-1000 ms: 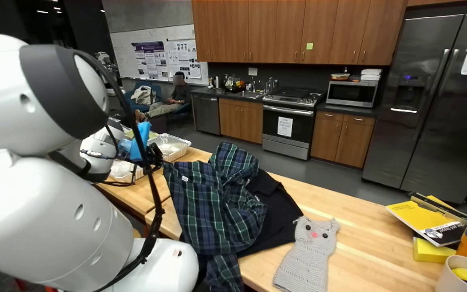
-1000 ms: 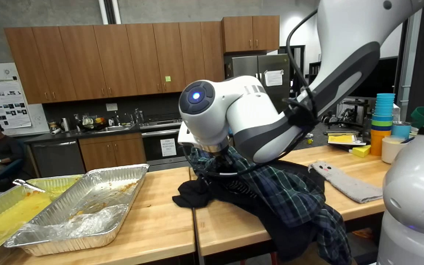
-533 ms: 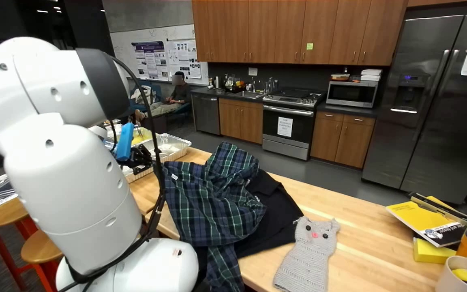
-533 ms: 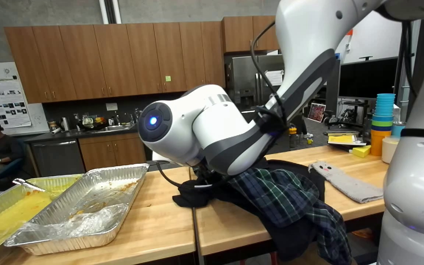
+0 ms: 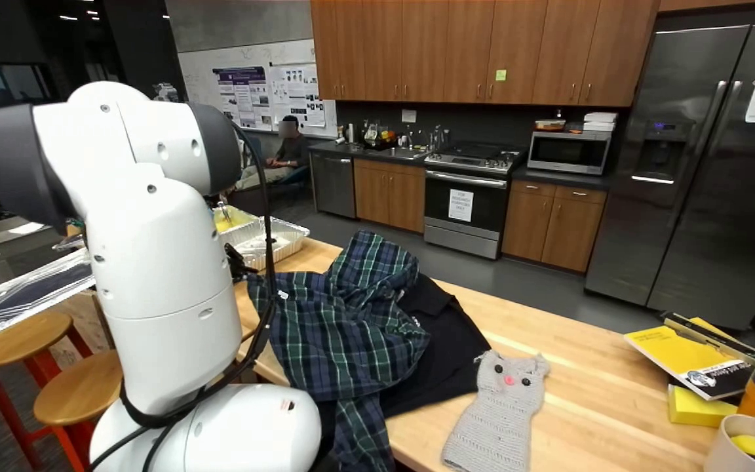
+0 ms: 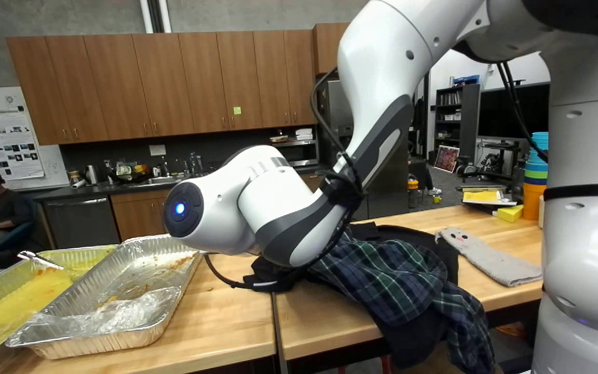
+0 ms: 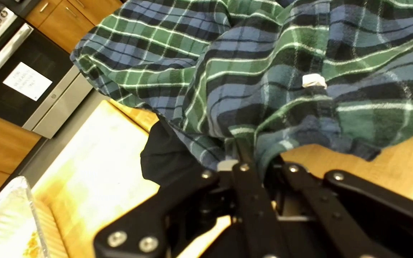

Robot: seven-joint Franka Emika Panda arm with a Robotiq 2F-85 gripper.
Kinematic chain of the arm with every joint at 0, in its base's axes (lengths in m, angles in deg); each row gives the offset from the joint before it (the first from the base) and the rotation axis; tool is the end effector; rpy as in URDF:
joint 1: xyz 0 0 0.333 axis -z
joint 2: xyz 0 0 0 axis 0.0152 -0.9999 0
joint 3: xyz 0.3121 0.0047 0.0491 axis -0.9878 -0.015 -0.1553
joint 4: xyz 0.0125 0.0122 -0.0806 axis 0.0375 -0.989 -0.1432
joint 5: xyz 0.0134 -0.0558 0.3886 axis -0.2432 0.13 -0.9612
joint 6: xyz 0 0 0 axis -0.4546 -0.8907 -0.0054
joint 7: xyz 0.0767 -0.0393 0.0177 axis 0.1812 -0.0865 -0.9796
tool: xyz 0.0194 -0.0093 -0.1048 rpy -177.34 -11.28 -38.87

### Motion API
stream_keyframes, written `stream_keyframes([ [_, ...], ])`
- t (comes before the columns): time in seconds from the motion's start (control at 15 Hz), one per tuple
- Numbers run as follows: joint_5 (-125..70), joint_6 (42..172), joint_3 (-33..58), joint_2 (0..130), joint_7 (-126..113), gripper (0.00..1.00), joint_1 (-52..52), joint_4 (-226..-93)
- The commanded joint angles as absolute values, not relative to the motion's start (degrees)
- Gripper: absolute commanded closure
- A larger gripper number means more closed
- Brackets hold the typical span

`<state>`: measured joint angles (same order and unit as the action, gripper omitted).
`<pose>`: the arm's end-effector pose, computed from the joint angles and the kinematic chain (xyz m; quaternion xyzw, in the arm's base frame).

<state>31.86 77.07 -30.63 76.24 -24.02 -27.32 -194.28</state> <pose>0.2647 0.4390 0.3482 0.4940 0.7298 0.0320 0.4715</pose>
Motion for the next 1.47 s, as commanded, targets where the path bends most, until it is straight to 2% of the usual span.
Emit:
stream_keyframes([
  [0.0, 32.1, 76.5, -29.9, 75.4, -22.3, 0.56, -27.7, -193.1],
  [0.27, 30.6, 81.8, -27.5, 80.2, -18.4, 0.27, -25.3, -197.2],
  [0.53, 26.3, 93.8, -21.6, 88.6, -14.0, 0.01, -21.8, -203.9],
  [1.0, 23.2, 111.0, -8.0, 102.3, -12.8, 0.0, -17.7, -215.6],
  [1.4, 23.7, 113.8, -6.5, 106.6, -13.5, 0.0, -17.5, -217.8],
])
